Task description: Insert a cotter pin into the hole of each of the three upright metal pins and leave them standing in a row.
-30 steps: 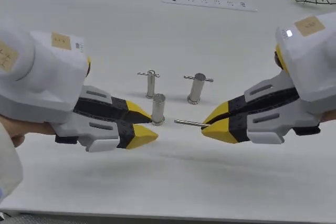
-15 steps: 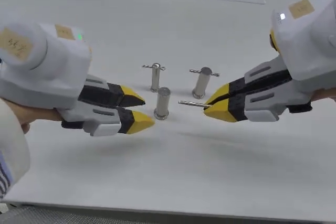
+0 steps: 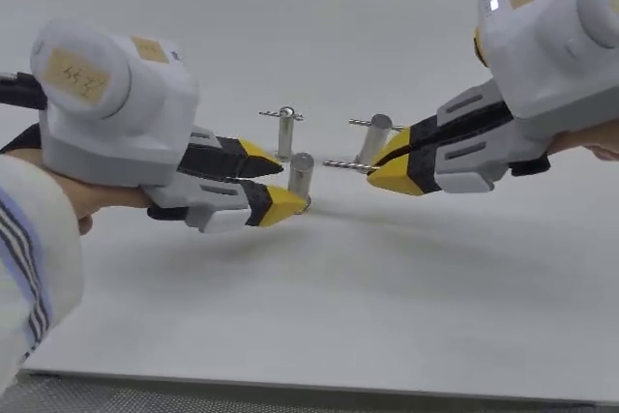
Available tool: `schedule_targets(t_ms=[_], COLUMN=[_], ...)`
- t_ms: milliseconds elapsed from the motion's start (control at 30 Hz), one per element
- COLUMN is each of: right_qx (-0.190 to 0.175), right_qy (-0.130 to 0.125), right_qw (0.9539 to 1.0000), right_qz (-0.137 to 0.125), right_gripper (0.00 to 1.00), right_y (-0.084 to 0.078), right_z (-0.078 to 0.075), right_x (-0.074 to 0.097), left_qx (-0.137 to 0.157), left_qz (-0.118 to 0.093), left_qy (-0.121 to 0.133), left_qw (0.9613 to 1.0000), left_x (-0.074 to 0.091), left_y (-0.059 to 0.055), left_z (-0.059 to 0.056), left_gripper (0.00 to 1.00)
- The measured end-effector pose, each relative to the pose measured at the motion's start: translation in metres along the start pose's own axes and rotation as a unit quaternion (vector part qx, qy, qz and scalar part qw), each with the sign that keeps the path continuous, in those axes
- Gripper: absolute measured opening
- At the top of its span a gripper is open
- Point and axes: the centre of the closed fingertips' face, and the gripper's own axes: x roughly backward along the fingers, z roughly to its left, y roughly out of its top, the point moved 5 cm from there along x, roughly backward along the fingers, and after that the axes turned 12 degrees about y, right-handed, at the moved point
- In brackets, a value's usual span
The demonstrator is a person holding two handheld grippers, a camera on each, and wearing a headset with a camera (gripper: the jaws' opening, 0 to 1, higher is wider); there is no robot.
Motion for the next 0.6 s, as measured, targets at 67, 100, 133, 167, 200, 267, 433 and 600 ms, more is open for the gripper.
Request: schedule_targets(t_ms=[67,100,133,167,200,267,433,600], right_qx=[0.005,0.006,0.007,0.007,0.008,0.007,0.008,0.007], right_qy=[0.003,0.003,0.004,0.004,0.005,0.007,0.009,0.011], right_qw=[1.0000,1.0000,0.9999,0.9999,0.9999,0.9999,0.9998,0.9998], right_qz=[0.003,0.005,0.007,0.008,0.008,0.010,0.013,0.012], right_gripper=[0.03,0.03,0.03,0.03,0.03,0.03,0.03,0.03], right_y=[0.001,0.001,0.001,0.001,0.001,0.001,0.000,0.000], right_z=[0.000,0.000,-0.001,-0.001,-0.001,-0.001,-0.001,0.000], right_x=[0.000,0.000,-0.001,-0.001,-0.001,-0.002,-0.003,-0.005], left_qx=[0.002,0.002,0.000,-0.001,0.001,0.002,-0.004,-0.005], left_qz=[-0.001,-0.001,0.001,0.001,-0.001,-0.002,-0.003,-0.003], left_qy=[-0.002,-0.003,-0.003,-0.003,-0.004,-0.004,-0.005,-0.007], left_qw=[1.0000,1.0000,1.0000,1.0000,1.0000,1.0000,1.0000,1.0000], left_x=[-0.004,-0.006,-0.008,-0.008,-0.009,-0.010,-0.012,-0.013], left_y=[0.000,0.000,-0.001,0.000,0.000,0.001,0.001,0.000], left_z=[-0.001,-0.002,-0.002,-0.003,-0.002,-0.002,-0.003,-0.003], left_gripper=[0.26,0.26,0.25,0.25,0.25,0.25,0.22,0.16])
